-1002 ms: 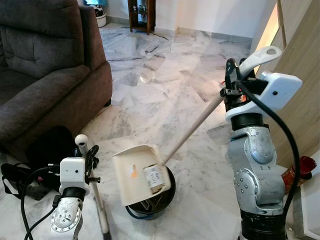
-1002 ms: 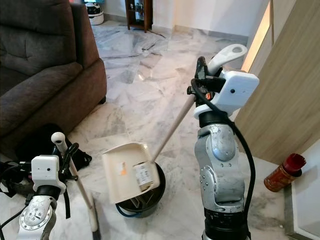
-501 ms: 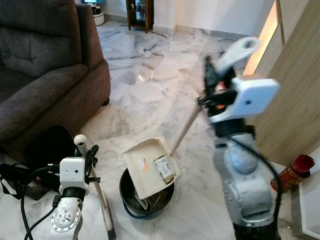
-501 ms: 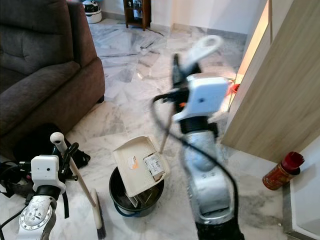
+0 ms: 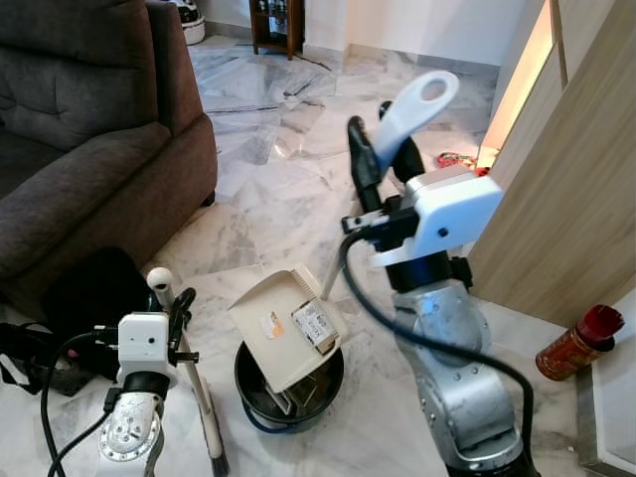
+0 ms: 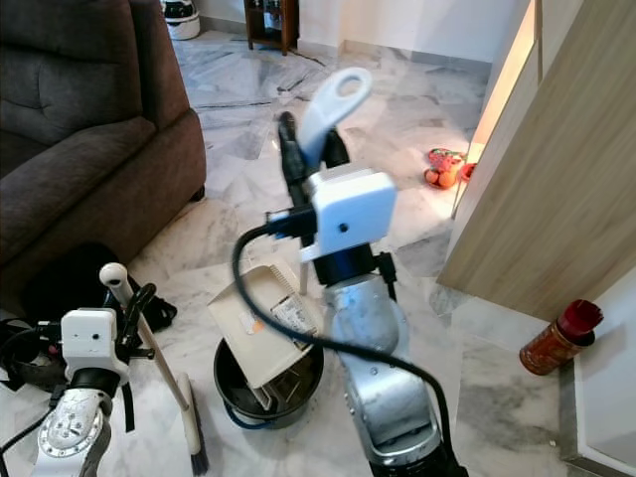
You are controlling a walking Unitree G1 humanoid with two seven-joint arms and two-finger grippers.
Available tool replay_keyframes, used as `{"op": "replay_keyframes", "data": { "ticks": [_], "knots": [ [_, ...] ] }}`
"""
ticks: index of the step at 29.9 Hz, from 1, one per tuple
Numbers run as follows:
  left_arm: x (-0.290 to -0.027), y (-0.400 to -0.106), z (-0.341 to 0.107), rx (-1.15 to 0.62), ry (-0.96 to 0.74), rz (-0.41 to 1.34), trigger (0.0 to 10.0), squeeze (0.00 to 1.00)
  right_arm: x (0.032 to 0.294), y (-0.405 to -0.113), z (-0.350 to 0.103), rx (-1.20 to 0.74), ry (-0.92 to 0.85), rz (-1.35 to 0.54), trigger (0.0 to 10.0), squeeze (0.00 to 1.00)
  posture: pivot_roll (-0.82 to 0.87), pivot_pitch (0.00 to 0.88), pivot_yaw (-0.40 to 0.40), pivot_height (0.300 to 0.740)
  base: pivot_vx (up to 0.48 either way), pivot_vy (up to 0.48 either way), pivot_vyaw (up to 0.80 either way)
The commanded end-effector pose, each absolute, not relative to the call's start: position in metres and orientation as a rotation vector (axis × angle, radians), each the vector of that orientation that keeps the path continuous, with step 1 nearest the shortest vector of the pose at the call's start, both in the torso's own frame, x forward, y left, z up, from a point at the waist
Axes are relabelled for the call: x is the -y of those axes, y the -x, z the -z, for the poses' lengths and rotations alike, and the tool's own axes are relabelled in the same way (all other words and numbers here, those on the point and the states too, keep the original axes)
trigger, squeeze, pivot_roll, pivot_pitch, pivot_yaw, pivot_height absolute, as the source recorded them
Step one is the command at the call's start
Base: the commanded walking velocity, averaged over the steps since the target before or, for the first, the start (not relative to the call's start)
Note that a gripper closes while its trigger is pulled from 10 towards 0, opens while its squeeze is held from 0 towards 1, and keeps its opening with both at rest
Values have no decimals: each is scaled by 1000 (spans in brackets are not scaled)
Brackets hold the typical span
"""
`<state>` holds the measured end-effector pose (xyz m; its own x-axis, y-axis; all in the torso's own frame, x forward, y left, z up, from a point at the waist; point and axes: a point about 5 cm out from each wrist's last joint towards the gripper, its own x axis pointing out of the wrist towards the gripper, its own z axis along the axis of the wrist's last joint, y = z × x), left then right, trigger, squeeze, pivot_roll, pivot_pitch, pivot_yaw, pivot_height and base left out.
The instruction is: Sweep floor
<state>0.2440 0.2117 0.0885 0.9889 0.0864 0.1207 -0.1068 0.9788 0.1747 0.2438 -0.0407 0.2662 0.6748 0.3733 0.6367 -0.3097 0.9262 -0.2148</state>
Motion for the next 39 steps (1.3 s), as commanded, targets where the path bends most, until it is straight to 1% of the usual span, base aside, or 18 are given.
{"op": "replay_keyframes", "data": {
  "ticks": [1,6,13,18,21,39],
  "knots": [
    [-213,-246,-97,160,-204,-87,10000,0,35,-225,-286,890,93,-419,10000,0,109,107,3,740,0,0,0],
    [-213,-246,-98,162,-203,-89,10000,0,24,-215,-287,930,127,-493,10000,0,113,109,3,740,0,0,0],
    [-213,-246,-98,163,-202,-89,10000,0,18,-210,-288,953,130,-527,10000,0,112,108,3,740,0,0,0],
    [-212,-247,-98,164,-200,-88,10000,0,14,-206,-284,985,210,-563,10000,0,114,109,2,740,0,0,0],
    [-212,-247,-98,165,-200,-86,10000,0,11,-205,-283,989,222,-579,10000,0,114,109,2,740,0,0,0],
    [-210,-247,-98,163,-194,-82,10000,0,8,-205,-278,978,253,-610,10000,0,114,110,-1,740,0,0,0]
  ]
}}
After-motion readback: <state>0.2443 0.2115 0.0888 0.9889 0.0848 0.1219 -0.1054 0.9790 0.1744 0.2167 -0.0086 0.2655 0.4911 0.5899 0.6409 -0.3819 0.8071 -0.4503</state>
